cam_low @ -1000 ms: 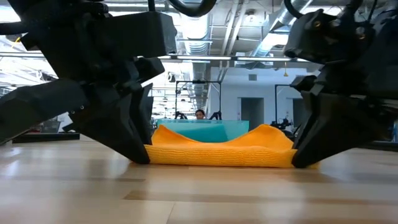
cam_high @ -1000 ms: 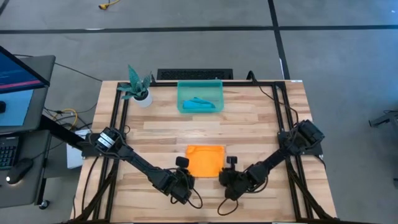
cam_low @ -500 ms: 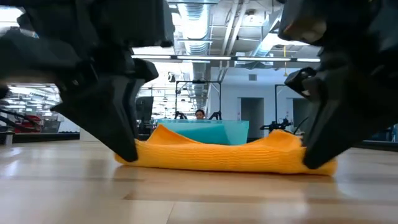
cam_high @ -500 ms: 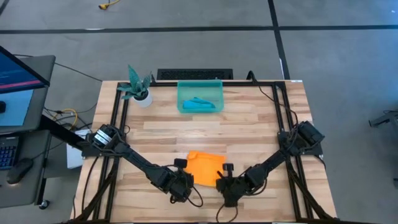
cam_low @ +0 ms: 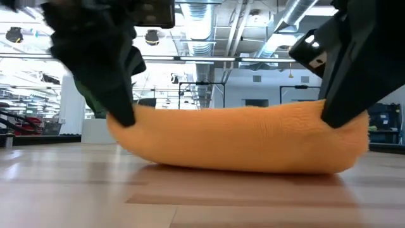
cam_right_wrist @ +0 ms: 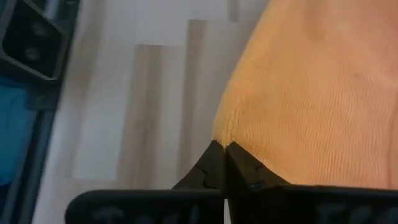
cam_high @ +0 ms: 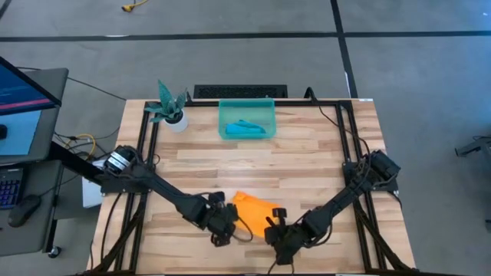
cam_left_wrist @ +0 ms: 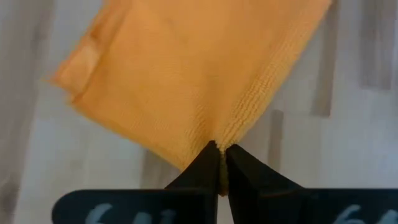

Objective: Roll microfiber towels into tight, uniform cylinder then place into a basket
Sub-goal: Roll the orange microfiber cloth

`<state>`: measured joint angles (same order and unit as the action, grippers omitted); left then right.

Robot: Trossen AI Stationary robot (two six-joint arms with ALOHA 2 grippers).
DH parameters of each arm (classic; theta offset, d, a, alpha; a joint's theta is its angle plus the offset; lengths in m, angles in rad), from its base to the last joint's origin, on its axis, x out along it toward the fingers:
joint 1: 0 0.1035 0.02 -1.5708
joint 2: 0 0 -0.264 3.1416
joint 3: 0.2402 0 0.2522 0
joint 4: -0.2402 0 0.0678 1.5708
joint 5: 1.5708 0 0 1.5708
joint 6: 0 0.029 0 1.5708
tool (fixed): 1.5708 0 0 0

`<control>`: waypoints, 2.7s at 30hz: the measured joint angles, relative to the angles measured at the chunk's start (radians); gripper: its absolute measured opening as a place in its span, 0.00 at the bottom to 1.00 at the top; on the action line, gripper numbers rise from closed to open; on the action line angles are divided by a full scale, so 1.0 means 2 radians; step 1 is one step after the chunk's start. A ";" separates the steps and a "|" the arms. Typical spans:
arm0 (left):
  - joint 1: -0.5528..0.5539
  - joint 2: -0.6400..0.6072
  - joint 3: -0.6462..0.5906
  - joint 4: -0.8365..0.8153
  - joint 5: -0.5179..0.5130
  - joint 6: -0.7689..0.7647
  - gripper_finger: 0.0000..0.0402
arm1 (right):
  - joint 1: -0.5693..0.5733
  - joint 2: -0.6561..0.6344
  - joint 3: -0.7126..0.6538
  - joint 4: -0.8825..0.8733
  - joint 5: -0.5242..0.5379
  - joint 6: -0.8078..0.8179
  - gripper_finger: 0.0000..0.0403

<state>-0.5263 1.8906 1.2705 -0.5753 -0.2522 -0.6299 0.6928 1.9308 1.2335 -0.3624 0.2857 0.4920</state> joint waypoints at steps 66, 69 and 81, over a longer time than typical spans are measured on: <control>0.183 0.060 0.001 -0.007 0.053 -0.070 0.02 | 0.023 0.002 0.039 -0.027 0.194 -0.073 0.20; 0.183 0.060 0.001 -0.006 0.053 -0.070 0.02 | 0.015 0.002 0.028 -0.015 0.199 -0.079 0.19; 0.182 0.060 0.001 -0.006 0.053 -0.067 0.02 | -0.036 0.002 -0.039 -0.022 0.177 0.003 0.17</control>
<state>-0.1616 2.0109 1.2716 -0.5865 -0.1471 -0.7647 0.6215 1.9354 1.1551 -0.4070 0.6400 0.4970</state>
